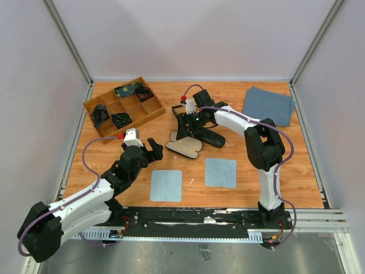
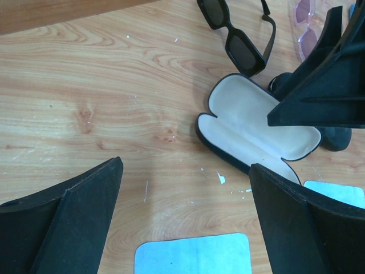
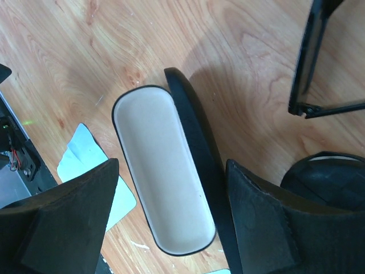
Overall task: Organize the sunglasses
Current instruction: Place the sunglasses case at the center of the board.
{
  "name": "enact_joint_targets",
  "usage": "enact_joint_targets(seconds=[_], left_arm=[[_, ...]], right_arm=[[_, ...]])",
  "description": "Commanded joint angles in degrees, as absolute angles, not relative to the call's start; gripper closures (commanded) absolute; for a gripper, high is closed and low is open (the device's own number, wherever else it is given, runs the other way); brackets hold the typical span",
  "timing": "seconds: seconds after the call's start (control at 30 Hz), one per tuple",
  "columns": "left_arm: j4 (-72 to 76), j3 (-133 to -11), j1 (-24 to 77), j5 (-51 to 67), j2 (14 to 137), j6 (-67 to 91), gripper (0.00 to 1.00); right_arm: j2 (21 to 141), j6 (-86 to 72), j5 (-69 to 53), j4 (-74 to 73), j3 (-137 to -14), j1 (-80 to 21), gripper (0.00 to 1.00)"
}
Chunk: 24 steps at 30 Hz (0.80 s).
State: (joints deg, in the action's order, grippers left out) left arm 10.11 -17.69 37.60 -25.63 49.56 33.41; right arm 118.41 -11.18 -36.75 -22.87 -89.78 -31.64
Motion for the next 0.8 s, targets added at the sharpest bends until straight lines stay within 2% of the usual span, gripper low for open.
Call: enact_joint_targets(seconds=[0.0, 0.47, 0.77], left_arm=[[10.37, -17.73, 37.27, -25.36, 48.48, 32.78, 0.01], [11.6, -17.31, 37.27, -23.39, 49.72, 33.44, 0.01], [13.02, -17.7, 37.27, -22.01, 51.76, 33.71, 0.01]], right_arm=[[117.6, -10.73, -33.49, -24.13, -91.55, -32.77, 0.24], [101.78, -12.04, -22.61, -18.29, -79.8, -32.74, 0.24], [86.09, -14.88, -15.46, -13.32, -61.91, -33.0, 0.24]])
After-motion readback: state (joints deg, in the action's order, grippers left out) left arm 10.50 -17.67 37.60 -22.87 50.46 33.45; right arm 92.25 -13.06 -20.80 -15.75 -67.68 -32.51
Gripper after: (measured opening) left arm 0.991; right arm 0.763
